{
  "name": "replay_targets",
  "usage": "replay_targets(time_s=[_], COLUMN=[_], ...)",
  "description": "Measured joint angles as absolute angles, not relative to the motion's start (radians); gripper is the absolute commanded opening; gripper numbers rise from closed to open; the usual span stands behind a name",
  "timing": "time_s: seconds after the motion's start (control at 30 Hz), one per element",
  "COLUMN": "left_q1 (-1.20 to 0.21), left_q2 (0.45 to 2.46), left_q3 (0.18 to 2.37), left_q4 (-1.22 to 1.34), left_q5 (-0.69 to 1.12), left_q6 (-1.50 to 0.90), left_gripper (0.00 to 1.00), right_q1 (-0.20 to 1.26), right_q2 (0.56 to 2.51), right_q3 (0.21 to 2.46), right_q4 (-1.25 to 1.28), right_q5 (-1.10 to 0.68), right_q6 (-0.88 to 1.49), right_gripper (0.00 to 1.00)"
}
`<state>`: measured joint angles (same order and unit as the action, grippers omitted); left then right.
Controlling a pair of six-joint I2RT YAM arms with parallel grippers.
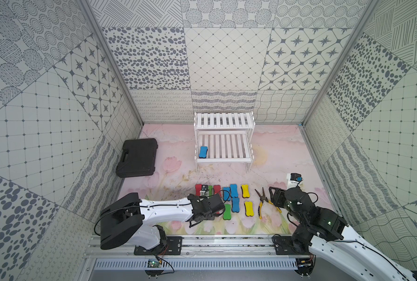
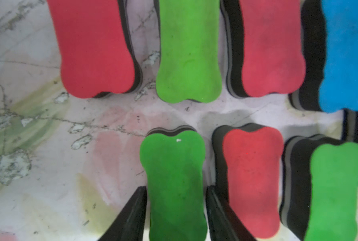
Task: Remove the whiteboard erasers from the shelf
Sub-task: Place the whiteboard eraser at the center of the board, then pick up the whiteboard eraser from the shelf.
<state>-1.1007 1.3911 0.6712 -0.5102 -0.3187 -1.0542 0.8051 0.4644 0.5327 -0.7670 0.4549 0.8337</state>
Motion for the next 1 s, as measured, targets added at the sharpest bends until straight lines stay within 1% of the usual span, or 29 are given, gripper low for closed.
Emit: replay_targets(time_s=[0.17, 0.33, 0.43, 0.5, 0.63, 0.8, 1.0], left_q1=[-1.102, -1.103, -1.062, -1.010, -0.918, -0.826, -0.742], left_q2=[1.334, 1.219, 1.162, 1.155, 1.213, 1.340, 1.486], left_q3=[0.691, 0.753, 0.840, 0.919, 1.113, 1.331, 1.461], left_q4=[-0.564, -0.656, -0.704, -0.729, -0.747, -0.728, -0.701], left_q5=[-0.318, -0.329, -0.336, -0.339, -0.353, -0.353, -0.355], left_q6=[-1.065, -1.065, -1.026, -0.981, -0.868, -0.720, -0.595], left_gripper=[0.54, 0.61, 0.63, 0.63, 0.65, 0.66, 0.69], right_q1=[0.805, 0.805, 0.805, 0.804, 0.803, 0.802, 0.802], right_q2=[0.464, 0.464, 0.464, 0.464, 0.465, 0.476, 0.479], right_q3=[0.533, 0.533, 0.535, 0.537, 0.538, 0.542, 0.542], right_q4=[-0.767, -0.767, -0.767, -0.766, -0.767, -0.766, -0.767], right_q5=[0.454, 0.452, 0.452, 0.452, 0.453, 0.453, 0.453], right_q6=[0.834, 0.834, 0.834, 0.834, 0.834, 0.834, 0.834], right_gripper=[0.56, 0.57, 0.57, 0.57, 0.57, 0.57, 0.57])
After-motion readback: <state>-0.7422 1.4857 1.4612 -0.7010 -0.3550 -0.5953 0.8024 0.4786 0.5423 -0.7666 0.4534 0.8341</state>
